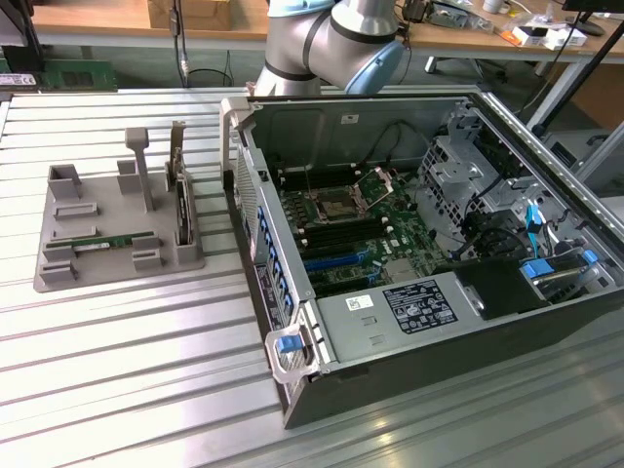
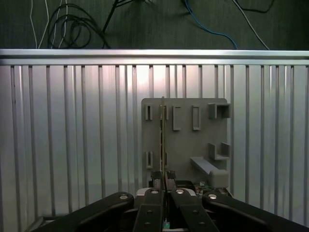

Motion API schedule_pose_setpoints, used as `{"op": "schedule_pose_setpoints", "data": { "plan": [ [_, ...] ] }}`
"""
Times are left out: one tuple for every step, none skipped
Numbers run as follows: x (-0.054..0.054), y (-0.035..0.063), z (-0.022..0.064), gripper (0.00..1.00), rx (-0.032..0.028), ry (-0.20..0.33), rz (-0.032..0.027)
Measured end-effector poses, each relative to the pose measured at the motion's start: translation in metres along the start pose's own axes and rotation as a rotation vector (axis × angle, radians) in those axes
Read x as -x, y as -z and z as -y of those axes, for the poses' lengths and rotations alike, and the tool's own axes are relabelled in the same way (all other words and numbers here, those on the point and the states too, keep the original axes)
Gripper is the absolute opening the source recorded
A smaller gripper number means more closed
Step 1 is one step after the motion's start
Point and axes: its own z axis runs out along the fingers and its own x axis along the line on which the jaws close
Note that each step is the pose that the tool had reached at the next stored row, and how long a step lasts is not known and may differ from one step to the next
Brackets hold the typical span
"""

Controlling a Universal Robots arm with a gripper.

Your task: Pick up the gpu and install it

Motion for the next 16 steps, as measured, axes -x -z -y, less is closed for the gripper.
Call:
{"op": "schedule_pose_setpoints", "data": {
  "plan": [
    [0.000, 0.0000, 0.0000, 0.12, 0.0000, 0.000, 0.0000],
    [0.000, 0.0001, 0.0000, 0.12, 0.0001, 0.000, 0.0000],
    [0.000, 0.0001, 0.0000, 0.12, 0.0001, 0.000, 0.0000],
    [0.000, 0.0001, 0.0000, 0.12, 0.0001, 0.000, 0.0000],
    [0.000, 0.0001, 0.0000, 0.12, 0.0001, 0.000, -0.0001],
    [0.000, -0.0003, 0.0001, 0.12, -0.0001, 0.000, 0.0001],
    [0.000, -0.0005, 0.0002, 0.12, -0.0001, 0.000, 0.0001],
    [0.000, -0.0007, 0.0005, 0.12, 0.0001, 0.000, -0.0001],
    [0.000, -0.0012, 0.0015, 0.12, 0.0003, 0.000, -0.0002],
    [0.000, -0.0018, 0.0023, 0.12, 0.0001, 0.000, -0.0001],
    [0.000, -0.0025, 0.0033, 0.12, 0.0001, 0.000, -0.0001],
    [0.000, -0.0033, 0.0041, 0.12, 0.0002, 0.000, -0.0002],
    [0.000, -0.0041, 0.0046, 0.12, 0.0001, 0.000, -0.0002],
    [0.000, -0.0061, 0.0049, 0.12, -0.0002, 0.000, -0.0001],
    [0.000, -0.0088, 0.0051, 0.12, 0.0001, 0.000, -0.0003],
    [0.000, -0.0114, 0.0052, 0.12, 0.0001, 0.000, -0.0005]
  ]
}}
